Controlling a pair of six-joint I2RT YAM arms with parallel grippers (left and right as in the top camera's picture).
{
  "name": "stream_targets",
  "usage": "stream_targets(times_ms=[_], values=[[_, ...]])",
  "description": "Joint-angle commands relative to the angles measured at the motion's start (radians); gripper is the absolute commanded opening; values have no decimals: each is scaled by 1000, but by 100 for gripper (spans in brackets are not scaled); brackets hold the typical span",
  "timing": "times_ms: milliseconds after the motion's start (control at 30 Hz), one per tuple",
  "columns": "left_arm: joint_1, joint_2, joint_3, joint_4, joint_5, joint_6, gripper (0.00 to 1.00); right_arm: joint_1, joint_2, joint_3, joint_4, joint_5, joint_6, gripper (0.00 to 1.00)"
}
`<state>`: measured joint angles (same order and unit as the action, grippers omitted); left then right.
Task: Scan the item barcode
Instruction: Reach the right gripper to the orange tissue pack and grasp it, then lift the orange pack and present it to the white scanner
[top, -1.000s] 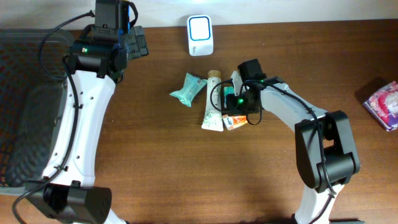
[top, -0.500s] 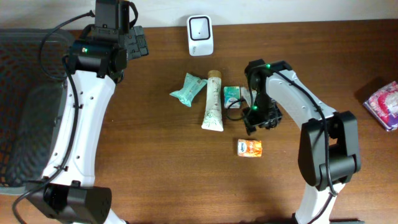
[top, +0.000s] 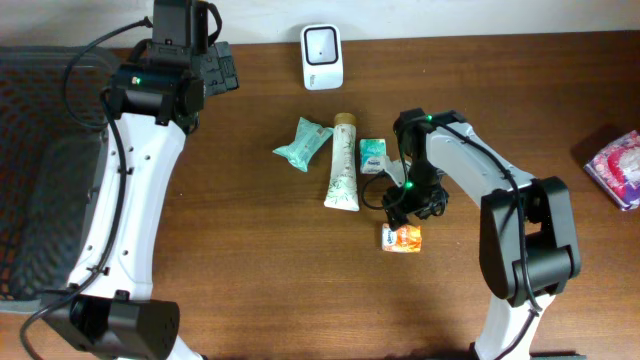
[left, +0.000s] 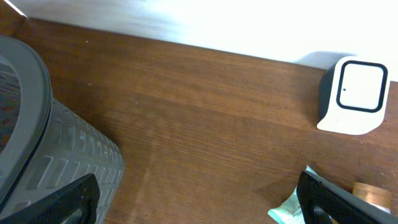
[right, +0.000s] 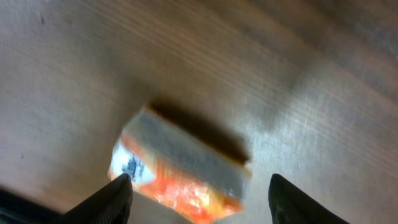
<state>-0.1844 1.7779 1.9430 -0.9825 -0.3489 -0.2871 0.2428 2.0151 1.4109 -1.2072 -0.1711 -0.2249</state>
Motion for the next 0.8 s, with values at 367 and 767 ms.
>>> stream_targets(times_ms=[367,767], values=[[4,0,4,1,-7,12,99,-1,-8,-93,85,-43,287,4],[4,0,4,1,-7,12,99,-142,-8,-93,138,-88,521,78]])
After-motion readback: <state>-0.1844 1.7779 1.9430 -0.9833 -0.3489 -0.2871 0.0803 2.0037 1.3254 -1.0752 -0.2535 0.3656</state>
